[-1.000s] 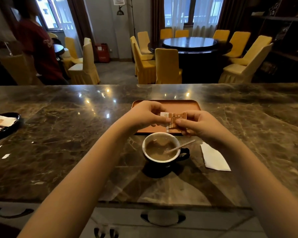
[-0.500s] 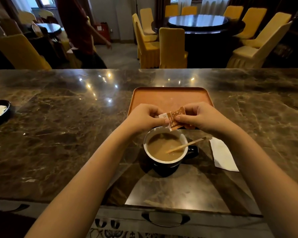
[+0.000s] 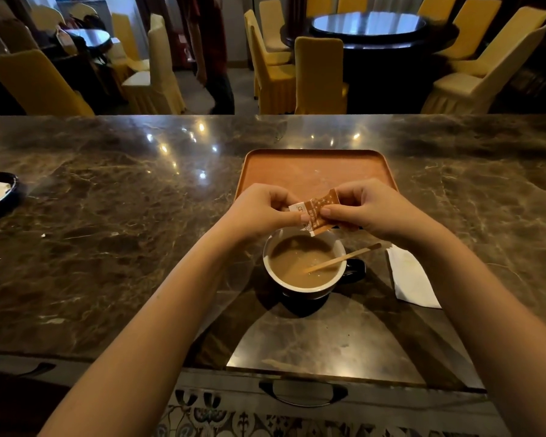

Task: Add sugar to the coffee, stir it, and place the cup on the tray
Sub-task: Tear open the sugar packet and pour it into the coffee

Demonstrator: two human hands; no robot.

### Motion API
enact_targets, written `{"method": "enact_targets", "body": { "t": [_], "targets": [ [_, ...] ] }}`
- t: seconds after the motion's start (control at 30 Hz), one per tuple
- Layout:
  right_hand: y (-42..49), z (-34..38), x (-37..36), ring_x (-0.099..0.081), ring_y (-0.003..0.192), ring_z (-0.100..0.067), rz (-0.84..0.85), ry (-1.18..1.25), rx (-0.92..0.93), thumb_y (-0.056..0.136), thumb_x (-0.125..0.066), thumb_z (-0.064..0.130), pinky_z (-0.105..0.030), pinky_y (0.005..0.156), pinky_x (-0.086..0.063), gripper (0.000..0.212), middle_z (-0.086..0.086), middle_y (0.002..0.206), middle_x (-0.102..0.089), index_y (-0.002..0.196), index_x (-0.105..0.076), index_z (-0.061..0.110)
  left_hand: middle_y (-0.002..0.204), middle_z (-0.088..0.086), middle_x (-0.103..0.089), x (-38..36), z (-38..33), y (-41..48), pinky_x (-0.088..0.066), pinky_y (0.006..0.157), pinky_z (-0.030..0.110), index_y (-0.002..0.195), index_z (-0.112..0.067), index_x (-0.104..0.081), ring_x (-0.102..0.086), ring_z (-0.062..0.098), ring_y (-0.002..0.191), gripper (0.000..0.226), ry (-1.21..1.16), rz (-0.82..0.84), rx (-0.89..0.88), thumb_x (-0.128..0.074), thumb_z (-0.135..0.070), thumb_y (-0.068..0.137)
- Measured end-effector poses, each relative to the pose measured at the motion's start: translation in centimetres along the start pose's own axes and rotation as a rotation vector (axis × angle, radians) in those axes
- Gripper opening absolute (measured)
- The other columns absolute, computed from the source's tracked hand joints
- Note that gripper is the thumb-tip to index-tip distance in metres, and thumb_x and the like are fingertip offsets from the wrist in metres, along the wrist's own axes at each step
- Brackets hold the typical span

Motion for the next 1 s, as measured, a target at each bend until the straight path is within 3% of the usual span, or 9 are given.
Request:
{"method": "enact_targets", "body": {
  "t": [0.1,0.27,0.47,0.67,0.83,1.0],
  "targets": [
    [-0.05,0.12,-0.05,-0.064,0.064,-0.002,0.013,0.02,0.005,0.082,-0.062,0.016,-0.012,0.057,-0.051,0.006,0.01,0.068,-0.07,0.082,-0.068,0.015,0.09,0.007,-0.071,0.04,0.03,-0.18,-0.053,0.085,0.037,0.087,-0.015,-0.068,-0.066,0.025,0.089,0.014,0.002,-0.007,0.012,-0.072,-0.02,0.074],
    [-0.03,0.15,-0.07,-0.064,0.066,-0.005,0.018,0.014,0.009,0.081,-0.062,0.017,-0.013,0.059,-0.051,0.006,0.002,0.077,-0.07,0.08,-0.068,0.016,0.091,0.008,-0.071,-0.01,0.02,-0.36,-0.053,0.086,0.04,0.087,-0.015,-0.068,-0.066,0.027,0.089,0.015,0.01,-0.011,0.014,-0.072,-0.021,0.074],
    [0.09,0.21,-0.3,-0.062,0.064,-0.001,0.018,-0.033,0.022,0.082,-0.061,0.017,-0.009,0.056,-0.049,0.006,0.003,0.078,-0.068,0.082,-0.067,0.015,0.09,0.007,-0.071,-0.02,0.34,-0.52,-0.054,0.083,0.033,0.087,-0.015,-0.068,-0.066,0.025,0.088,0.015,0.007,-0.015,0.008,-0.072,-0.021,0.074],
    [0.0,0.11,-0.2,-0.064,0.069,-0.01,0.024,0.005,0.01,0.083,-0.061,0.015,-0.018,0.061,-0.051,0.007,-0.001,0.078,-0.071,0.081,-0.067,0.018,0.09,0.007,-0.071,-0.06,0.29,-0.47,-0.054,0.083,0.034,0.084,-0.017,-0.068,-0.066,0.025,0.088,0.013,-0.01,-0.032,0.019,-0.073,-0.022,0.073],
    [-0.08,0.04,-0.15,-0.064,0.075,-0.018,0.015,-0.018,0.012,0.083,-0.061,0.015,-0.023,0.066,-0.053,0.009,-0.009,0.084,-0.071,0.086,-0.067,0.011,0.09,0.008,-0.071,-0.19,0.17,-0.53,-0.054,0.083,0.035,0.086,-0.015,-0.068,-0.066,0.025,0.088,0.015,-0.004,-0.026,0.014,-0.072,-0.021,0.073],
    [-0.19,0.18,-0.16,-0.063,0.067,-0.007,0.024,-0.005,0.017,0.082,-0.061,0.015,-0.015,0.059,-0.051,0.006,-0.001,0.078,-0.07,0.084,-0.067,0.014,0.09,0.007,-0.071,-0.2,0.04,-0.54,-0.054,0.084,0.038,0.084,-0.015,-0.068,-0.066,0.025,0.088,0.012,0.007,-0.033,0.011,-0.072,-0.02,0.074]
  ]
}}
Point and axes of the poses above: each hand's wrist, its own y-axis towards the middle knuckle, its own x-axis out of the back of the hand, z = x × y, the point moved 2 cm from there along y, towards the middle knuckle
